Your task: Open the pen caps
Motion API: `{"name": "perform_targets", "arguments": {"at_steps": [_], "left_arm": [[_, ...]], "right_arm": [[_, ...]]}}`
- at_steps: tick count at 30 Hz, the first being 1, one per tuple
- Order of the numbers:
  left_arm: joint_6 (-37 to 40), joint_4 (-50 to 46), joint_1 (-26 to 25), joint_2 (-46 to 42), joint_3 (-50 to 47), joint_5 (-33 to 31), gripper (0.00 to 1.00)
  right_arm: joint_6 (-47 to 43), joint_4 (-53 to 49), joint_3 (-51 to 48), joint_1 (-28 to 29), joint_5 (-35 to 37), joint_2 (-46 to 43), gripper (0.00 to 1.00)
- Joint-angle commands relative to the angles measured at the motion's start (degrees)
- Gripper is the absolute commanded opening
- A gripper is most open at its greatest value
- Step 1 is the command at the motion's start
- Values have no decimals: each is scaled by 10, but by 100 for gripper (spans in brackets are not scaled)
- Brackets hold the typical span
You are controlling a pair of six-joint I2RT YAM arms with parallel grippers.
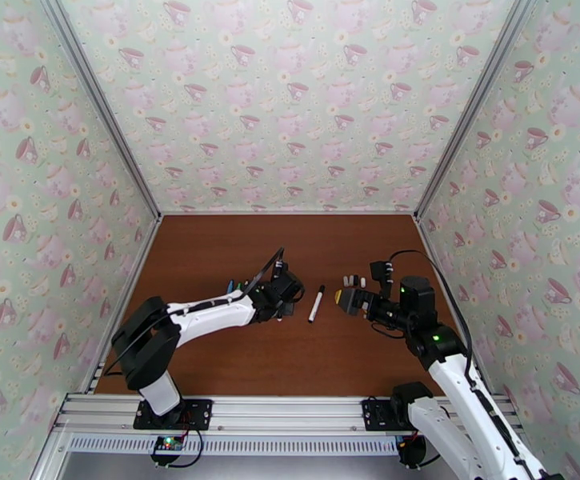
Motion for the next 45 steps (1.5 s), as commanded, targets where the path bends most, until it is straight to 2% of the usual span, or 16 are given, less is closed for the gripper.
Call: {"name": "perform_targets", "arguments": {"at_steps": [1, 27, 36, 45], "left_arm": [[10, -18, 8, 20, 16, -13, 23], [48, -17, 60, 107, 69, -5, 23], [55, -28, 71, 113, 87, -3, 40], [46, -44, 60, 112, 77, 1, 31]], "right_arm": [[16, 8, -11, 3, -11, 3, 100], [35, 18, -29, 3, 4, 5, 100], [33, 10, -30, 3, 5, 2, 100], [39, 16, -33, 3, 4, 8, 100]]}}
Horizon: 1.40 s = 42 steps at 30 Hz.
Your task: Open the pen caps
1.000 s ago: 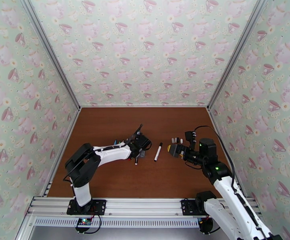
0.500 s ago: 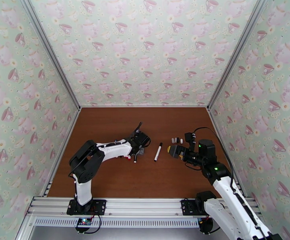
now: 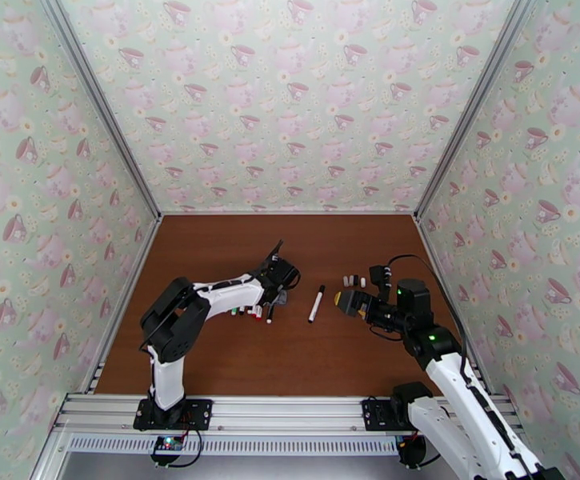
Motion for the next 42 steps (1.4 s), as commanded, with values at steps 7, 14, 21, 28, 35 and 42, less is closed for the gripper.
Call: {"name": "perform_targets", "arguments": {"at_steps": [7, 14, 21, 28, 35, 42], "left_arm": [[-6, -29, -3, 28, 17, -11, 28], [-8, -50, 2, 14, 18, -39, 27], [6, -60, 1, -15, 28, -46, 28], [11, -34, -6, -71, 4, -7, 31], [-2, 93, -21, -192, -117, 118, 35], [-29, 183, -64, -292, -214, 172, 45]], "right_arm": [[5, -2, -2, 3, 5, -2, 100], [7, 2, -4, 3, 5, 1, 100], [9, 7, -4, 3, 7, 9, 100], [8, -2, 6, 3, 29, 31, 100], [6, 16, 36, 6, 60, 106, 95], [19, 24, 101, 50, 141, 240, 78]]}}
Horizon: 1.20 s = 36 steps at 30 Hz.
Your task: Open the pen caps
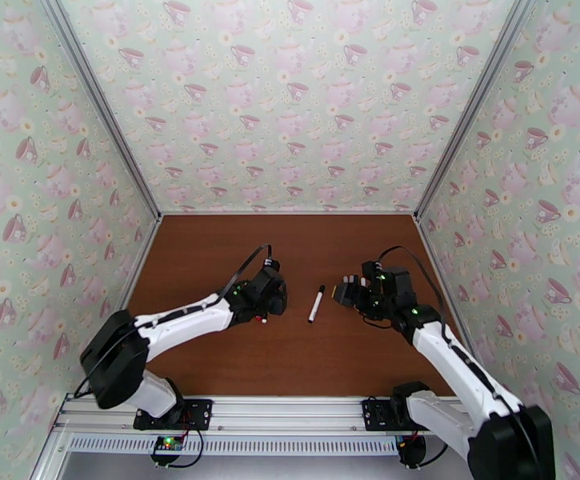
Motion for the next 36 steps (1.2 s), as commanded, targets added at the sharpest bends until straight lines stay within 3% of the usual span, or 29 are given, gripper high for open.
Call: {"name": "perform_targets", "arguments": {"at_steps": [1, 4, 8, 20, 36], "left_arm": [[-22, 79, -18, -44, -36, 53, 49], [-36, 118, -25, -79, -69, 68, 65], [-50, 155, -28, -122, -105, 88, 99], [-63, 182, -19, -216, -158, 105, 100], [-47, 183, -19, -227, -165, 106, 100]], "right_arm": [[12, 19, 43, 27, 63, 57, 75], [14, 10, 81, 52, 103, 119, 65], [26, 15, 116, 58, 134, 191, 54], [21, 4, 198, 61, 145, 325, 45], [36, -30, 251, 91, 191, 408, 36]]}}
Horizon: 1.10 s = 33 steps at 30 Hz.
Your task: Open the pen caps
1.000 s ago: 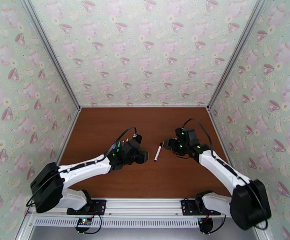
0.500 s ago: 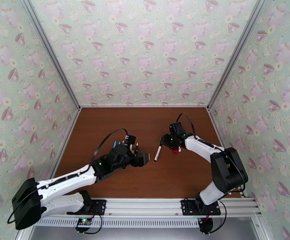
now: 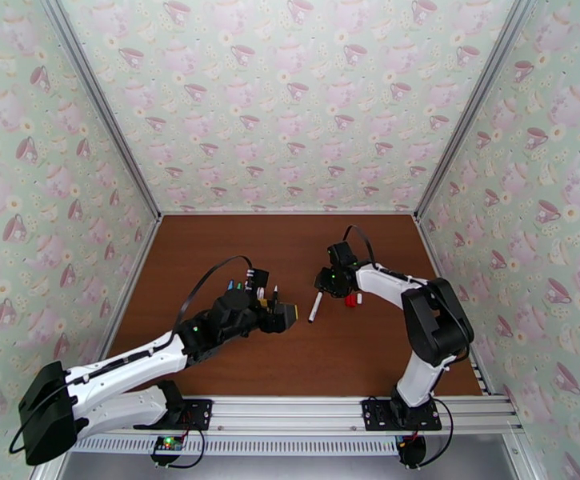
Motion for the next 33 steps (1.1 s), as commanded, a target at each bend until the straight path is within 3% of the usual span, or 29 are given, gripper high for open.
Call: {"name": "perform_targets", "arguments": {"at_steps": [1, 23, 33], "left_arm": [[8, 13, 4, -7, -12, 13, 100], [-1, 10, 2, 2, -18, 6, 100], [-21, 97, 3, 30, -53, 43, 99]], "right_arm": [[12, -16, 20, 6, 26, 16, 36], [16, -7, 53, 30, 41, 66, 22], [13, 10, -1, 53, 25, -75, 18]]}}
